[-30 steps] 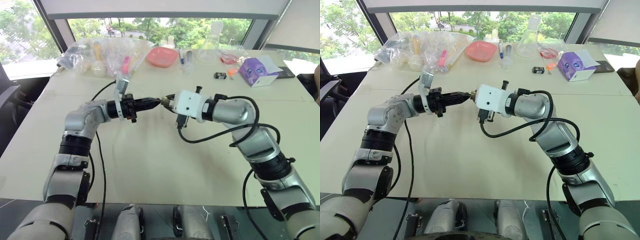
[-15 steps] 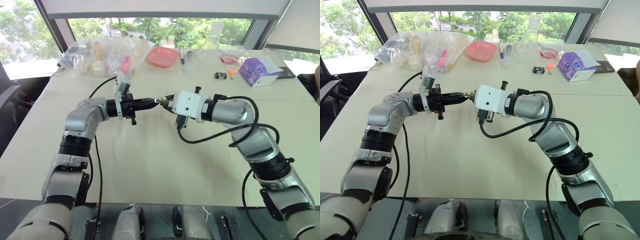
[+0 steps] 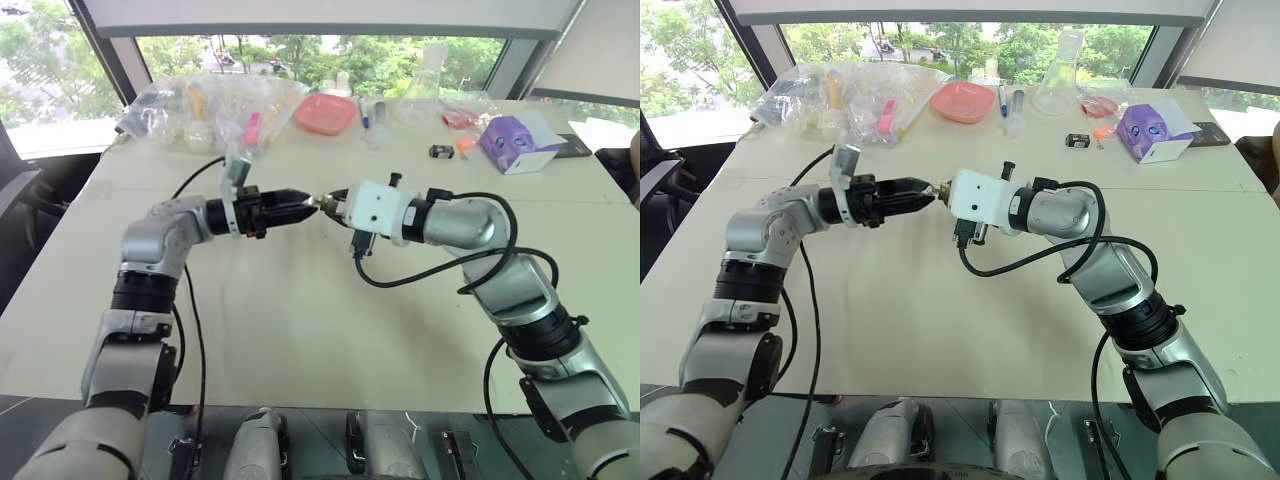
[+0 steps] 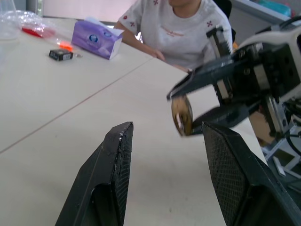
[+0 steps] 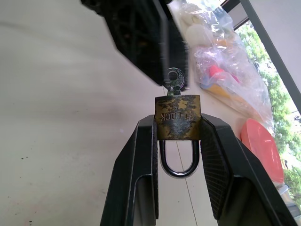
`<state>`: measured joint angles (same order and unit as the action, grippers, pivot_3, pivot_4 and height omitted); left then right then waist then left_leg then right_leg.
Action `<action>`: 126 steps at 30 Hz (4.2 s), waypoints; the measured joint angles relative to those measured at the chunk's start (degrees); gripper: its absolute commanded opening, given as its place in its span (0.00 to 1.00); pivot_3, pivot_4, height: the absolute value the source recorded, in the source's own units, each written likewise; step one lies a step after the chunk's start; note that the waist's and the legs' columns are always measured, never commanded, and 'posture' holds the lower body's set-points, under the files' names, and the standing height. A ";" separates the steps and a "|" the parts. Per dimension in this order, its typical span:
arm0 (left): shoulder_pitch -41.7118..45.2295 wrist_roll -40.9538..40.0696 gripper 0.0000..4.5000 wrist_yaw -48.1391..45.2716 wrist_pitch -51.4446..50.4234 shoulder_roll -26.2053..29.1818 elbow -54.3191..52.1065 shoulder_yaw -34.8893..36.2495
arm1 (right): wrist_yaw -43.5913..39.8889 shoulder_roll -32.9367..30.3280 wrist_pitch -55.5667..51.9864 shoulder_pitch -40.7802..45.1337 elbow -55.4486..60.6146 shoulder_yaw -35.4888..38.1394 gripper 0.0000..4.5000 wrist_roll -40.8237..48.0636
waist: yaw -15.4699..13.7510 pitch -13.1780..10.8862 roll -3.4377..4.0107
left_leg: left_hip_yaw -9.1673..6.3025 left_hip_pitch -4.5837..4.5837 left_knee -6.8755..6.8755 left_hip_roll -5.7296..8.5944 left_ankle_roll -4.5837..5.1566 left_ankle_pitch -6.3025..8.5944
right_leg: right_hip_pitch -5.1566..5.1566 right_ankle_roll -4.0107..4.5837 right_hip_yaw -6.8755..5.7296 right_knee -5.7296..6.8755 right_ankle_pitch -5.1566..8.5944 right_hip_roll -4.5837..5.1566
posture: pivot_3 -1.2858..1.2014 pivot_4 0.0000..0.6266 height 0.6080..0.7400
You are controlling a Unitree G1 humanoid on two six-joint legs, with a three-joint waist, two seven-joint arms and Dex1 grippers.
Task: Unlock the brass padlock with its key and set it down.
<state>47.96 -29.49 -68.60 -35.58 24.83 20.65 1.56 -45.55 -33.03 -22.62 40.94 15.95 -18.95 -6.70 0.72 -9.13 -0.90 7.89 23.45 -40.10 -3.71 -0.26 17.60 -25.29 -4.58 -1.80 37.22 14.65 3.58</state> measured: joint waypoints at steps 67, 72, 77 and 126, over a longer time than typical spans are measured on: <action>8.71 2.82 0.02 -9.03 3.41 -2.67 14.07 -2.77 | 0.72 1.90 0.93 -0.34 1.72 -0.04 0.15 -4.38 | 0.06 0.00 0.00 | 0.01 0.01 0.01 0.00 0.00 0.00 | -0.03 -0.01 0.00 0.01 0.01 -0.02 | 0.52 0.24 0.95; 8.68 3.54 0.02 -8.39 3.42 -2.23 14.02 -2.85 | 0.35 2.18 0.56 -0.30 1.86 0.03 0.58 -3.80 | 0.06 0.00 0.00 | 0.01 0.01 0.01 0.00 0.00 0.00 | -0.03 -0.01 0.00 0.00 0.01 -0.02 | 0.52 0.24 0.95; 8.00 2.61 0.02 -6.25 1.55 -2.03 11.65 -0.94 | 0.75 1.67 -2.20 -1.82 3.13 1.34 0.99 -3.43 | -0.07 0.00 0.00 | -0.01 0.02 0.00 0.00 0.00 0.00 | -0.01 -0.01 0.00 -0.01 0.01 0.00 | 0.52 0.24 0.95; 5.70 -3.70 0.02 -3.76 -4.58 -1.23 3.08 1.83 | 17.46 13.02 -28.94 -2.04 9.15 17.76 0.99 20.30 | 0.03 0.00 0.01 | -0.11 0.02 0.03 0.00 -0.04 -0.02 | -0.02 -0.01 0.00 0.02 0.01 -0.02 | 0.52 0.24 0.95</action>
<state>53.66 -33.20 -72.37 -40.16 23.60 23.72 3.39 -28.09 -20.02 -51.55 38.90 25.09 -1.19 13.61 0.75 -9.14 -0.89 7.78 23.47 -40.08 -3.71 -0.30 17.58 -25.32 -4.59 -1.81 37.25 14.65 3.57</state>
